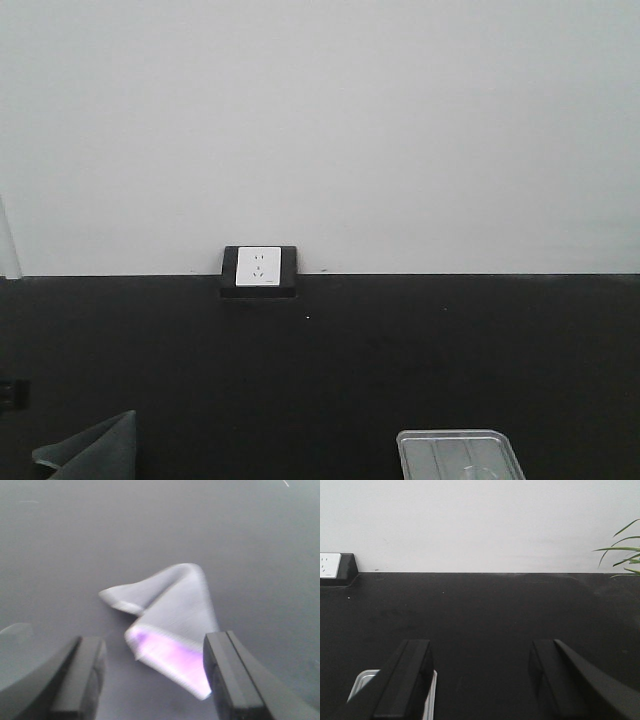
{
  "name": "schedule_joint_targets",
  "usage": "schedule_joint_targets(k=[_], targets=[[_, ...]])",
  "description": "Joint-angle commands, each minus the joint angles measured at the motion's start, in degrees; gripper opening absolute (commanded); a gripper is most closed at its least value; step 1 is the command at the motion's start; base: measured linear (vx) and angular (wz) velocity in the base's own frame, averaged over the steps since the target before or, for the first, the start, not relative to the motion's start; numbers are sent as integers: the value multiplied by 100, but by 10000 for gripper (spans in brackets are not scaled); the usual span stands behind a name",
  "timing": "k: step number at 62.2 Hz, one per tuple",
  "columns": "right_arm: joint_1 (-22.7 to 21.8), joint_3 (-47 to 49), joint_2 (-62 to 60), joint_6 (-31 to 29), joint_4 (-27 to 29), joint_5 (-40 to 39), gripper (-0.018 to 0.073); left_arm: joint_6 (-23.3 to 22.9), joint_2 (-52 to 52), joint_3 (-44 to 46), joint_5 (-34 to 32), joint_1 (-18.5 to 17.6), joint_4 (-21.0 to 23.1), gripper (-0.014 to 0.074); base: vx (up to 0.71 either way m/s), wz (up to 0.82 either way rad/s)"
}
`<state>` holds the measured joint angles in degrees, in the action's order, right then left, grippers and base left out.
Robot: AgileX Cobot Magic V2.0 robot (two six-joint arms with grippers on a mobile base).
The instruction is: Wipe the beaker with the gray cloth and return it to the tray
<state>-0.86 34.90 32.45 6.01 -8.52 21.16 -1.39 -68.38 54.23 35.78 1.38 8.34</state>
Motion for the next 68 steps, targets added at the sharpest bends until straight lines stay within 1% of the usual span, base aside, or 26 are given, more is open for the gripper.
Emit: schedule_joint_targets(k=[1, 5, 11, 20, 26, 35, 40, 48, 53, 60, 68], targets=[[5, 190, 43, -5, -45, -485, 493, 400, -418, 638, -29, -240, 334, 541, 0, 0], [5, 190, 43, -5, -45, -485, 493, 438, -800, 887, -8, -431, 323, 541, 0, 0], [5, 190, 50, -5, -45, -485, 493, 438, -1399, 1224, -144, -709, 212, 541, 0, 0], [5, 190, 56, -5, -45, -480, 493, 370, -2237, 1583, -263, -934, -235, 541, 0, 0], [5, 190, 56, -5, -45, -453, 493, 228, -2756, 1779, -242, -969, -523, 541, 0, 0], [5, 190, 56, -5, -45, -246, 493, 19, -3316, 2057, -316, -969, -834, 541, 0, 0], [5, 190, 56, -5, -45, -104, 493, -132, -3596, 2168, -355, -969, -1104, 541, 0, 0], [5, 190, 56, -5, -45, 103, 493, -209, -3919, 2270, -328, -969, -1290, 530, 0, 0], [5, 190, 56, -5, -45, 162, 493, -209, -4060, 2286, -304, -969, -1290, 506, 0, 0], [5, 190, 56, -5, -45, 169, 493, -209, -4207, 2286, -213, -969, -1270, 439, 0, 0], [5, 190, 56, -5, -45, 162, 491, -209, -4247, 2305, 115, -969, -1200, 318, 0, 0]])
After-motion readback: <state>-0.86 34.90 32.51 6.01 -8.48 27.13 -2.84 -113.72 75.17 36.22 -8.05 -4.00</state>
